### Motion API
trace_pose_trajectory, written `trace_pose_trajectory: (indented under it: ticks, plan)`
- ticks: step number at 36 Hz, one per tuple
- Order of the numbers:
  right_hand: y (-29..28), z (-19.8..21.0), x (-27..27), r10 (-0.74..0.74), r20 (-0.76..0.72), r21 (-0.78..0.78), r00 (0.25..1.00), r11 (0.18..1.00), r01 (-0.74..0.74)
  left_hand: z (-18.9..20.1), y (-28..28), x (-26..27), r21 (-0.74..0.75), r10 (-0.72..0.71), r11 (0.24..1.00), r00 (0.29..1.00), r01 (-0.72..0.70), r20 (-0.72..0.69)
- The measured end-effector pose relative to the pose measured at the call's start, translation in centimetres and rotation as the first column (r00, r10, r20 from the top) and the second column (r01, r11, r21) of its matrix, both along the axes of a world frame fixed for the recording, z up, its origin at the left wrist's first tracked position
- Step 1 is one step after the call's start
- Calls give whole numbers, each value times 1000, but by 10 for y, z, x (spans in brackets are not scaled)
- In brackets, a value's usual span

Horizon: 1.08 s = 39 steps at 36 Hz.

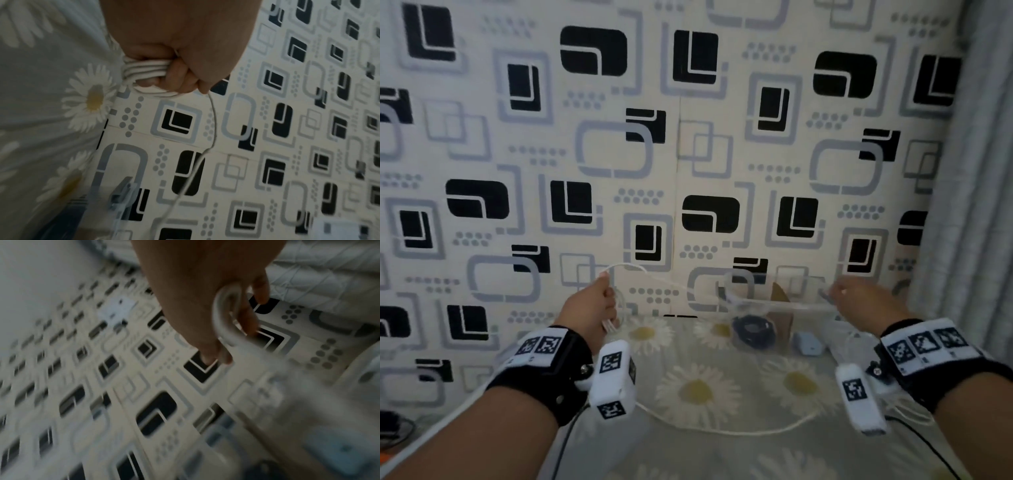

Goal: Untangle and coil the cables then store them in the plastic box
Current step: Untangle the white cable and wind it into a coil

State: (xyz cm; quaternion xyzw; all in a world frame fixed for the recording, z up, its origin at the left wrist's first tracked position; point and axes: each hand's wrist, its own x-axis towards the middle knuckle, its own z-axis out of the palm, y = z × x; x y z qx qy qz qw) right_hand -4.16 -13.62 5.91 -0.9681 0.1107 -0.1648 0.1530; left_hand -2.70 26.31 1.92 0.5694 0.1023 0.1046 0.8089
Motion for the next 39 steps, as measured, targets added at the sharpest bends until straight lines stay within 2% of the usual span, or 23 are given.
trace_pose_trajectory:
  ticks: [2,3,6,8,11,13,17,19,20,21,22,24,25,27,28,33,36,39]
  plan:
    - [8,-9,-1,28,-172,-119,985,992,-49,4,-5,-2,64,0,998,1000,0,0]
    - [12,-8,-1,57,-189,-155,980,984,-87,6,-8,-3,95,-1,995,1000,1,-2]
    - [41,11,-11,182,-86,-60,980,981,-187,10,-15,-5,136,-27,990,1000,27,0]
    - [63,24,-20,338,-5,71,941,939,-337,14,-21,-8,149,-61,987,998,59,5]
    - [95,33,-39,529,98,337,843,779,-528,19,-31,-15,205,-102,974,995,96,18]
    - [114,32,-48,601,106,423,792,694,-583,23,-38,-20,246,-127,963,991,115,34]
    - [141,20,-56,715,52,632,698,517,-577,29,-46,-28,284,-144,951,988,122,58]
    - [148,13,-57,774,8,682,634,459,-569,32,-46,-29,306,-140,945,988,114,64]
    - [150,12,-57,785,18,704,619,430,-566,33,-45,-29,317,-134,942,989,107,65]
    - [152,12,-58,768,48,717,638,419,-558,35,-44,-29,326,-128,940,990,101,63]
    - [154,14,-58,710,96,705,697,446,-551,36,-41,-29,333,-126,938,990,98,62]
    - [152,20,-52,513,231,617,827,580,-532,37,-38,-30,355,-147,928,987,116,61]
    - [148,24,-47,426,322,580,846,617,-532,37,-37,-32,372,-173,918,983,140,57]
    - [140,31,-37,326,469,539,821,630,-559,36,-38,-36,383,-254,897,966,220,40]
    - [135,32,-32,304,498,523,812,642,-561,36,-40,-38,365,-295,893,955,263,35]
    - [125,12,-13,300,431,492,851,713,-500,44,-47,-42,112,-382,921,922,373,68]
    - [125,-8,-6,337,346,435,876,769,-468,49,-49,-42,-31,-421,905,904,424,71]
    - [128,-20,-5,405,303,393,863,772,-500,50,-48,-42,-141,-461,870,881,472,104]
